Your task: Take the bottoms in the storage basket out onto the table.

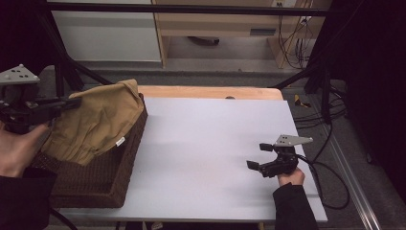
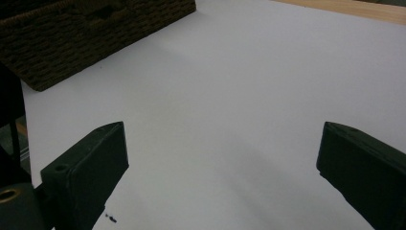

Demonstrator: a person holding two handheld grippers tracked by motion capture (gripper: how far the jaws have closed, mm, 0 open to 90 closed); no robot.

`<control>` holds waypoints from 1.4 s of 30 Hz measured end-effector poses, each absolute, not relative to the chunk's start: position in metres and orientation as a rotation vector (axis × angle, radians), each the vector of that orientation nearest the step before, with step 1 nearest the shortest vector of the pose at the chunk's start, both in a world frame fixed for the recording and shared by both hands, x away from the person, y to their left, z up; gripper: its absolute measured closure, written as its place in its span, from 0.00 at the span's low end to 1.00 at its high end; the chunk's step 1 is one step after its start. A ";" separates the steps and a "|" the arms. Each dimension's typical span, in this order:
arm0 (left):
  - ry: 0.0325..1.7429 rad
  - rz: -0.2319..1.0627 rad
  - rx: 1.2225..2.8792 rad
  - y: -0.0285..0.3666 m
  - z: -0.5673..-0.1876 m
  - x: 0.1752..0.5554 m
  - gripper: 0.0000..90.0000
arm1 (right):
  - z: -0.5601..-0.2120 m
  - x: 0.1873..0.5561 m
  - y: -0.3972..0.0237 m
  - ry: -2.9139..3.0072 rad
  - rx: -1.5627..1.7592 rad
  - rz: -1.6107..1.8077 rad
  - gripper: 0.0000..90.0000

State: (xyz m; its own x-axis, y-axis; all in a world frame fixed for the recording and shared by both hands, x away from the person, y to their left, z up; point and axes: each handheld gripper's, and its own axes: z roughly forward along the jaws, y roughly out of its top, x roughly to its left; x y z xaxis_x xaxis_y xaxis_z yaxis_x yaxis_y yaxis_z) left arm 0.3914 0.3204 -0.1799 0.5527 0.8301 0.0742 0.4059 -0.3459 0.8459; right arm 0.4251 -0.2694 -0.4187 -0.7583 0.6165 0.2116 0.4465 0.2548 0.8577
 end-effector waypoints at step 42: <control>0.870 0.724 1.899 0.306 -0.152 0.382 0.97 | -0.419 0.425 -0.270 2.350 1.004 1.523 0.05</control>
